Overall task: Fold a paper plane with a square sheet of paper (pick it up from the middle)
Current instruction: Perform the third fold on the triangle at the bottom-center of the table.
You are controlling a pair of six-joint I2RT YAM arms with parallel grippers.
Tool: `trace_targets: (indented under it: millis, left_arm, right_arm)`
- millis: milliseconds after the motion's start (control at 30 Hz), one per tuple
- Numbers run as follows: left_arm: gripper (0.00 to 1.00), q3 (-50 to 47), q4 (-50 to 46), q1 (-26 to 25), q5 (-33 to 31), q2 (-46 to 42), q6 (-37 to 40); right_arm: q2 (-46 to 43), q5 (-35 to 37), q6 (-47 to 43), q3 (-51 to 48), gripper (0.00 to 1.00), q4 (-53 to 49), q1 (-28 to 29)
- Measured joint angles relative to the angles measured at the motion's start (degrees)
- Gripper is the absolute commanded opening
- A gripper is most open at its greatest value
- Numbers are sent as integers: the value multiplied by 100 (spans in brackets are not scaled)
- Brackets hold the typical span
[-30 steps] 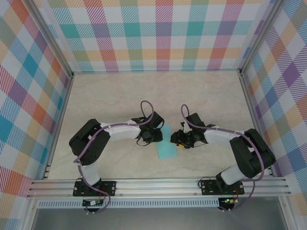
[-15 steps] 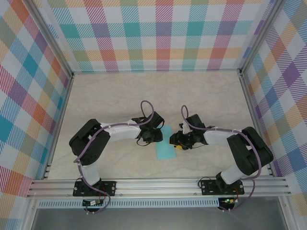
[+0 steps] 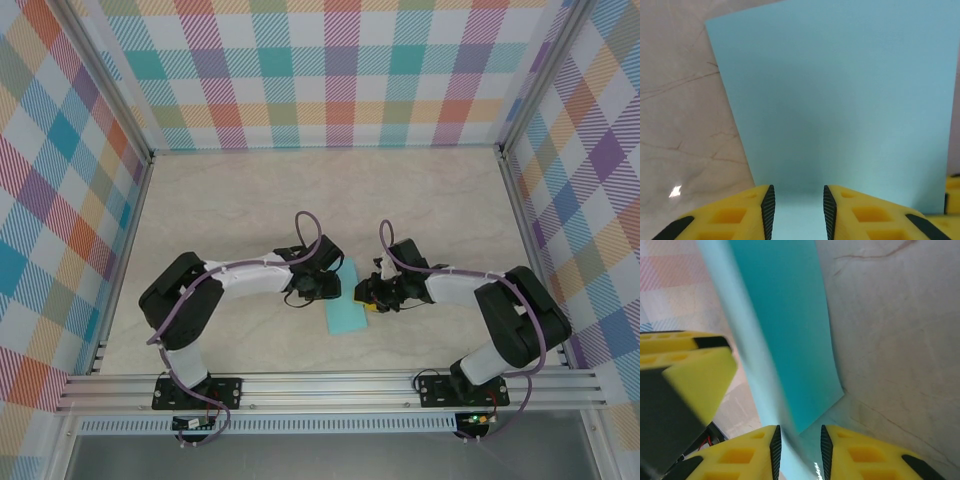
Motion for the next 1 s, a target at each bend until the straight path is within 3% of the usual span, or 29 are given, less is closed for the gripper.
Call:
trace_targets:
  millis: [233, 467, 733, 1000]
  left_arm:
    - [47, -400, -20, -472, -426, -925, 302]
    - [62, -404, -278, -1700, -1152, -1204, 778]
    - [70, 485, -960, -2695, -2297, -310, 1220]
    - [70, 1130, -1469, -3042, -3185, 555, 1386]
  right_arm:
    - [122, -2, 17, 170, 19, -4, 0]
    - [195, -13, 37, 339, 16, -4, 0]
    - [273, -76, 103, 393, 16, -22, 0]
    - [273, -120, 140, 409, 16, -28, 0]
